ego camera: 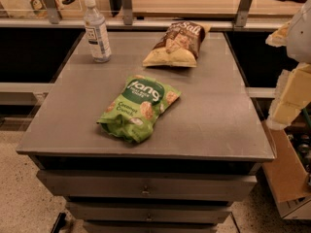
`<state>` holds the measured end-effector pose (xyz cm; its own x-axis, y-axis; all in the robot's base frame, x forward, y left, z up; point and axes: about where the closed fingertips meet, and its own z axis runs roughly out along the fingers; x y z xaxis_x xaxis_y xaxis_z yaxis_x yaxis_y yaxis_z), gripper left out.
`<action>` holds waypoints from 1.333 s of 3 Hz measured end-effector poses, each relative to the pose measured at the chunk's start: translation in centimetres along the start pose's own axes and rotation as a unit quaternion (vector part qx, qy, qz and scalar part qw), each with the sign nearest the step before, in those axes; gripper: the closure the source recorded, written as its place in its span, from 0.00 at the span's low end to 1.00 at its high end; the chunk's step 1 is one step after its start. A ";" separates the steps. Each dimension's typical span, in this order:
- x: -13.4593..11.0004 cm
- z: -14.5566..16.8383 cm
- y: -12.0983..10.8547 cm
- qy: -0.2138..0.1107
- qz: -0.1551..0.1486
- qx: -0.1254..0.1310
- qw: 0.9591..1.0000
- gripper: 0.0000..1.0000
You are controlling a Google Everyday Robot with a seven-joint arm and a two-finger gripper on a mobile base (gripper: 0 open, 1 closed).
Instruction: Move green rice chip bag near blue plastic bottle
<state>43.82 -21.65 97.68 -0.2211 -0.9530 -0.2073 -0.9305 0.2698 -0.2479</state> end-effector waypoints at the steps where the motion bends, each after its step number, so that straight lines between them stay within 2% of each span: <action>1: 0.0 0.0 0.0 0.000 0.000 0.000 1.000 0.00; 3: -1.4 -0.4 -0.4 -0.030 0.008 0.002 1.000 0.00; 4: -3.8 -0.4 -0.3 -0.035 -0.032 0.001 0.999 0.00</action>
Offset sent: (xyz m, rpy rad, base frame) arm 0.0016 0.0037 0.0028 0.0423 0.0134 0.0187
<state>44.82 -18.16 98.96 -0.1395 -0.9563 -0.2571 -0.9414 0.2086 -0.2651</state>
